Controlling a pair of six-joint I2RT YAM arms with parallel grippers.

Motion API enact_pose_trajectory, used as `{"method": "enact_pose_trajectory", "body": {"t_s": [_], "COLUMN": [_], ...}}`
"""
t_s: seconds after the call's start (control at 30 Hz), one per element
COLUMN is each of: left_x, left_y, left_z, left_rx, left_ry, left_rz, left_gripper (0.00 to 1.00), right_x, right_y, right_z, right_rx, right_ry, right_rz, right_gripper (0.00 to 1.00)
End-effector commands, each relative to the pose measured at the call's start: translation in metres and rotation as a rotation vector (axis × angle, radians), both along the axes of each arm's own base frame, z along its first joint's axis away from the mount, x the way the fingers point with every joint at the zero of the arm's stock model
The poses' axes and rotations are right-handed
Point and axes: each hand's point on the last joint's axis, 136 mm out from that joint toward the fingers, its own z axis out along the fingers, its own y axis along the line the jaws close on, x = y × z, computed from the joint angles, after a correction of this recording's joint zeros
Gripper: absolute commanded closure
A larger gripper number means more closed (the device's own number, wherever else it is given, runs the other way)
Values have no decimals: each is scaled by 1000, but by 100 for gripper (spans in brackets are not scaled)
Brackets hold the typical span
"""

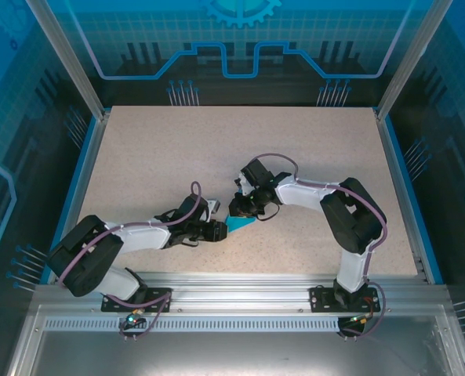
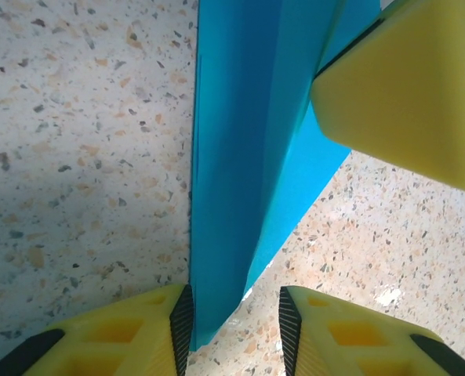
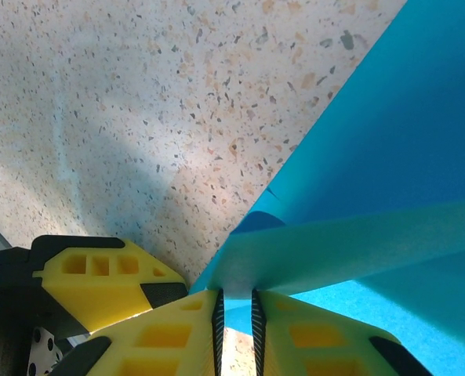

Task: Fold a paper plane with a square sheet of paper (pick it up from the middle)
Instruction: Fourth fold the wing at the center of the table.

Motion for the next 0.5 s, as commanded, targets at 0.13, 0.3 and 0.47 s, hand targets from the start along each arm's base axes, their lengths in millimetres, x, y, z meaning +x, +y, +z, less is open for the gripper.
{"method": "enact_pose_trajectory", "body": {"t_s": [0.13, 0.3, 0.47], "left_x": [11, 13, 11], "left_y": [-3, -3, -8], "left_z": [10, 7, 5], "left_rx": [36, 55, 74], "left_ry": [-47, -45, -48], "left_rz": [-41, -52, -83], "left_gripper": [64, 66, 66], "right_x": [3, 3, 4], "right_y": [0, 0, 0], "right_z": [1, 1, 2], "right_rx": [-13, -15, -14], "right_ry": [13, 13, 11], "right_rz": [-13, -12, -12], "right_gripper": [81, 81, 80]}}
